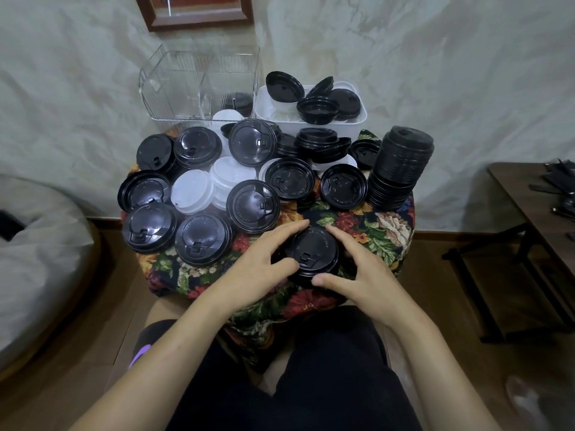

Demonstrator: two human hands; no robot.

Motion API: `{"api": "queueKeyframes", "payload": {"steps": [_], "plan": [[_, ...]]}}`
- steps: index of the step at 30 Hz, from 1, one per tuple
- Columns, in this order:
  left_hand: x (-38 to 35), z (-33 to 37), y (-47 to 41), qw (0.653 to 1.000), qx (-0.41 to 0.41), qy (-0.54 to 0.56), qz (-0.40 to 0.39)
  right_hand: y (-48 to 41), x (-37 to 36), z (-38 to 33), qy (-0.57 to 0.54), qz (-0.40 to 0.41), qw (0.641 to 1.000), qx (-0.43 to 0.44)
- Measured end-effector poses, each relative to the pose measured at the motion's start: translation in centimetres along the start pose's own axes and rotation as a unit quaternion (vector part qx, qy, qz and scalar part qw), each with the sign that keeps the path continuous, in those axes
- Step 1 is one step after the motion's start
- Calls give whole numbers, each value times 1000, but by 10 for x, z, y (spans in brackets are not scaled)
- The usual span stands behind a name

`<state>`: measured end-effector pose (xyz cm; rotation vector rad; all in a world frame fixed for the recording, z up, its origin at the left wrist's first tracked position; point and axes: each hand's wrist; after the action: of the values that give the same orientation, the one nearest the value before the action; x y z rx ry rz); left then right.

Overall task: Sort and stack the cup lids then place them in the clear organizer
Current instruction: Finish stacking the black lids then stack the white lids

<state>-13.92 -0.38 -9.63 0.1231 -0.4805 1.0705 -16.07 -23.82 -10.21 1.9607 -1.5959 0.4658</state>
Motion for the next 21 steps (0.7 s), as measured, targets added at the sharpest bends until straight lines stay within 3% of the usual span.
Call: {"api": "queueKeyframes", "payload": {"steps": [12,21], "plan": [[-10,2,2,996,-8,-44,78,0,-1,1,2,7,1000,-12],[-4,3,2,991,1,-133,15,0,-1,-1,-4,4,1000,-21]]}}
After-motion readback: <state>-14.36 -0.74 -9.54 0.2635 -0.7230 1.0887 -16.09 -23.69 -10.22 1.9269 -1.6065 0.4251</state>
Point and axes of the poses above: each hand's wrist, its own y-axis away from the middle knuckle, its own x-axis out of the back of the hand, z = x × y, and after that the axes turned 11 degrees about -x, right-handed
